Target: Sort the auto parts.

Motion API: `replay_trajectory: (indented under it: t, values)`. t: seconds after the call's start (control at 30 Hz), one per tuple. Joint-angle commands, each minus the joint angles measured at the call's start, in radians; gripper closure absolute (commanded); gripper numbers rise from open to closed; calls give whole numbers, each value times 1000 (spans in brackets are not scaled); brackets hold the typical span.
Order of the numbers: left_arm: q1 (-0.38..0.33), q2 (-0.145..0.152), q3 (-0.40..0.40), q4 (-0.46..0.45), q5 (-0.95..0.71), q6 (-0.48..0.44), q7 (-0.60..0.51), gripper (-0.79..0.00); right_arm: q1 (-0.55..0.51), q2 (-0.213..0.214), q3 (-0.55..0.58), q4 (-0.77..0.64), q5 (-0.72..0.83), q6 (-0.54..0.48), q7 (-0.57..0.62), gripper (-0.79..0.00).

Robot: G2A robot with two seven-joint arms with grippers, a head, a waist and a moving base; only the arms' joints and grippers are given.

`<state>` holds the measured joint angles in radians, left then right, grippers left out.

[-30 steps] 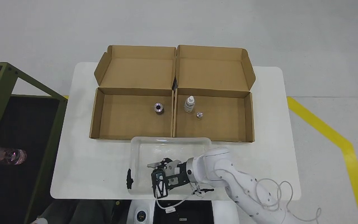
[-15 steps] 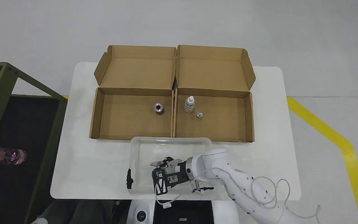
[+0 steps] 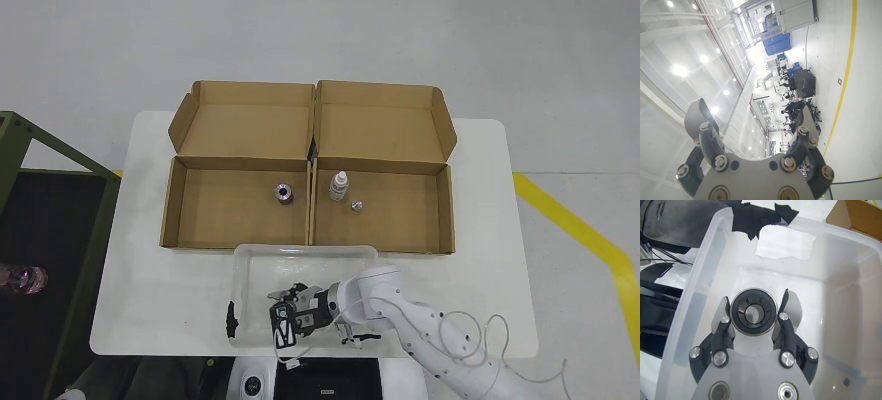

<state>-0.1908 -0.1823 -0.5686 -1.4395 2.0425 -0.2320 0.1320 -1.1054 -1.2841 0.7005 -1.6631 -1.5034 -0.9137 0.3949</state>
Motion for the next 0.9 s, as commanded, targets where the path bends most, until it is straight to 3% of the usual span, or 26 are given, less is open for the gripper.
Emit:
replay_trajectory:
  t: [0.0,0.2,0.43,0.87]
  values:
    - [0,0,0,0,0,0,0,-785,5,-1,-8,2,1,-3,-4,-406]
    - [0,0,0,0,0,0,0,-785,22,-7,-25,17,12,1,-32,-308]
    - [0,0,0,0,0,0,0,-785,43,-11,-24,33,46,3,-66,0]
    - [0,0,0,0,0,0,0,-785,59,-4,22,-6,113,5,-110,0]
